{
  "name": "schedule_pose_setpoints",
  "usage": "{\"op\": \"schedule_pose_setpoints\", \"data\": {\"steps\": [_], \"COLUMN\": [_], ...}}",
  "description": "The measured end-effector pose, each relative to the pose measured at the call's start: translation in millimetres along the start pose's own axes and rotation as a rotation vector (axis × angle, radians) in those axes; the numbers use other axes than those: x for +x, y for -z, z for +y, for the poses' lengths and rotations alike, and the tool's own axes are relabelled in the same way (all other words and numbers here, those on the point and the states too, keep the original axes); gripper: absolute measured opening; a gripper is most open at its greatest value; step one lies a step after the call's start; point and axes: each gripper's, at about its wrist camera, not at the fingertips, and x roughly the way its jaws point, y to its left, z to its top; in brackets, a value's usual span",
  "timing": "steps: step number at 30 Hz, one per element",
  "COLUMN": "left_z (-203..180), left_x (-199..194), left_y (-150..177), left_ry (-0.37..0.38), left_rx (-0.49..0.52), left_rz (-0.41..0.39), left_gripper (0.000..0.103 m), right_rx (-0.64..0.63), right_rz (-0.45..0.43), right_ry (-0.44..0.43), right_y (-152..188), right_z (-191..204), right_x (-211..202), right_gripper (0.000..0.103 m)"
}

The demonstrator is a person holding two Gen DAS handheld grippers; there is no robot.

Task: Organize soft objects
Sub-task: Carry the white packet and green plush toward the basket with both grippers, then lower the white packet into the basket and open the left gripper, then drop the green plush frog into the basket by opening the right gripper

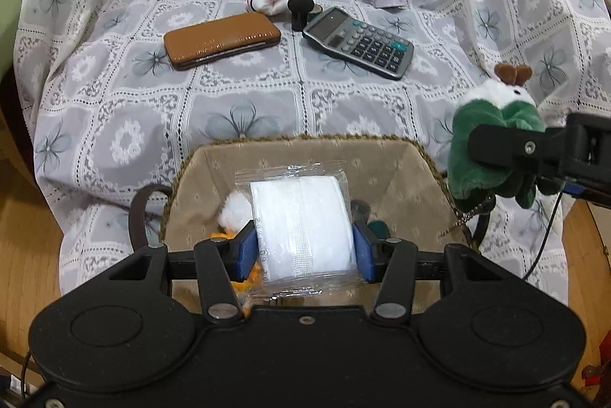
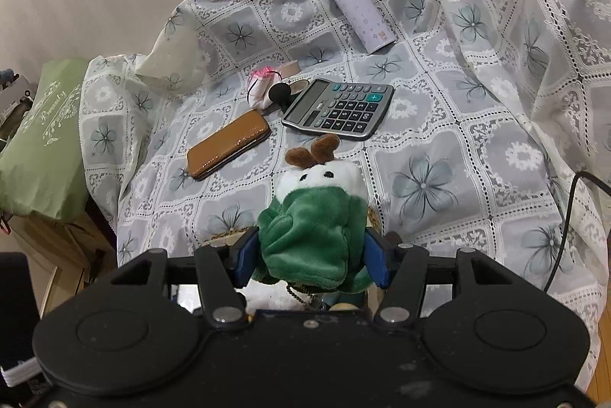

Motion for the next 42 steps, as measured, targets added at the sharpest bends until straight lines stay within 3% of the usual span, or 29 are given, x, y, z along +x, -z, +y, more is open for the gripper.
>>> {"op": "schedule_pose_setpoints", "data": {"steps": [10, 13, 15, 29, 42], "left_z": [-1.8, -1.4, -0.2, 26.1, 25.3], "left_x": [-3.6, -4.9, -7.7, -13.3, -14.3], "left_y": [8.4, 11.3, 13.0, 13.6, 13.7], "left_ry": [-0.012, -0.014, -0.018, -0.106, -0.112], "left_rx": [0.009, 0.010, 0.009, -0.122, -0.116], "left_rz": [0.001, -0.003, -0.014, -0.035, -0.037], "left_gripper": [0.051, 0.064, 0.066, 0.066, 0.067], "right_rx": [-0.016, -0.016, -0.018, -0.047, -0.064], "right_rz": [0.018, 0.029, 0.028, 0.034, 0.040], "right_ry": [0.009, 0.005, 0.005, 0.012, 0.007], "right_y": [14.9, 17.0, 17.3, 18.2, 17.8], "right_z": [1.6, 1.8, 1.9, 6.3, 7.3], "right_x": [-4.5, -3.4, -3.4, -3.3, -4.3], "right_gripper": [0.057, 0.057, 0.057, 0.058, 0.063]}}
